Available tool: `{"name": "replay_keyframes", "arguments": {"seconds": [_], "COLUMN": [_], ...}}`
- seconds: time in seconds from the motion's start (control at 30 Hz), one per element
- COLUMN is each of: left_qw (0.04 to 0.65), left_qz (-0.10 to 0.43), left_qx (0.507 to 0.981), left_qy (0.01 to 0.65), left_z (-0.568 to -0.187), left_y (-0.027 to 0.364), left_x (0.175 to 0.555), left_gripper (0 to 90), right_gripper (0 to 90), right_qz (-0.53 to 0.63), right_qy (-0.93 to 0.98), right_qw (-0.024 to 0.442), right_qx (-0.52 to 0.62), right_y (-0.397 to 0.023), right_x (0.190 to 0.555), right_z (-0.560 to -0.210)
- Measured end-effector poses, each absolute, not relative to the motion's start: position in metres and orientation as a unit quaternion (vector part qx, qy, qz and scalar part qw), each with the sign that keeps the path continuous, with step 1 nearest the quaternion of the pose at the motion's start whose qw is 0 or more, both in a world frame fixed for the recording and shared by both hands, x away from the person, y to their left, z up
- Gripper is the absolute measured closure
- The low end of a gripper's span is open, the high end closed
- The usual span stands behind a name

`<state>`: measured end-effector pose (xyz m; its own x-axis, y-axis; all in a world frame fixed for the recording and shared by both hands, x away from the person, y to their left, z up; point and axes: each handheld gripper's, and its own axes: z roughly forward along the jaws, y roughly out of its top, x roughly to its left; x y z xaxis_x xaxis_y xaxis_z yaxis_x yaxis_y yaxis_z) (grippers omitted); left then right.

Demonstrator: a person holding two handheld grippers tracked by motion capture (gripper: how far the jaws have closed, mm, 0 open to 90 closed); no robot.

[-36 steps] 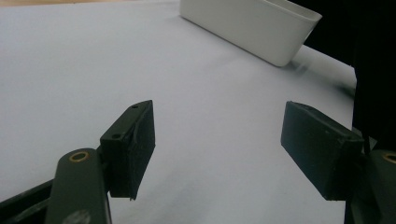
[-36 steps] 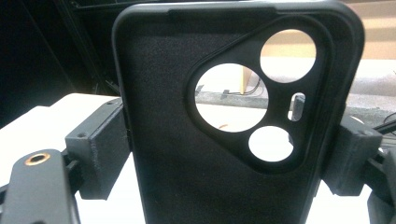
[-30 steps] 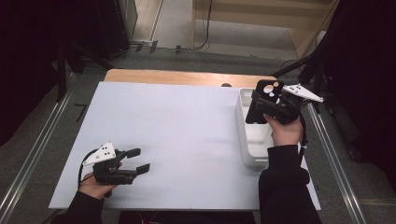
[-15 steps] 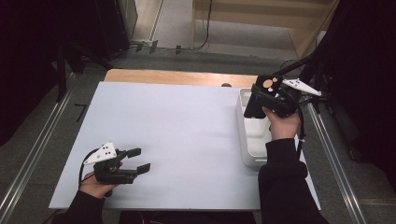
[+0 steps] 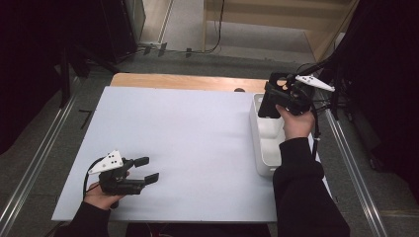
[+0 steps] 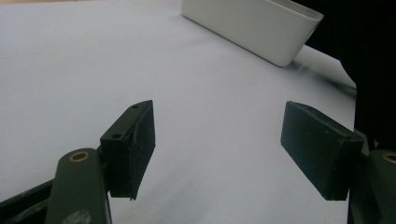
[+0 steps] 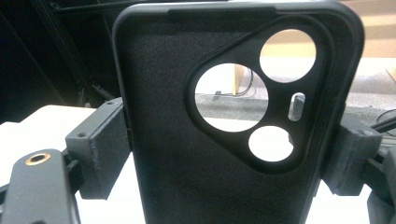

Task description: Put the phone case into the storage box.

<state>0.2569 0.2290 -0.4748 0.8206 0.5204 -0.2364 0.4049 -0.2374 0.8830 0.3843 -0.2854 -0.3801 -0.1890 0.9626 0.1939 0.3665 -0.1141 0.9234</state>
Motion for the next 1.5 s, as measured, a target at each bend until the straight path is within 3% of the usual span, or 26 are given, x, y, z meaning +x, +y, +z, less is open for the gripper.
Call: {"name": "replay_keyframes", "arguments": {"seconds": [1.5], "left_qw": [0.541], "left_qz": [0.049], "left_qx": [0.789], "left_qy": [0.289], "left_z": [-0.476], "left_y": [0.228], "left_x": [0.258], "left_gripper": [26.1], "right_gripper": [14.1], "right_qz": [0.465], "right_qy": [0.584], "right_qw": [0.303], "right_qx": [0.592], "right_y": [-0.293], "right_x": [0.46], "right_z": [-0.404]}}
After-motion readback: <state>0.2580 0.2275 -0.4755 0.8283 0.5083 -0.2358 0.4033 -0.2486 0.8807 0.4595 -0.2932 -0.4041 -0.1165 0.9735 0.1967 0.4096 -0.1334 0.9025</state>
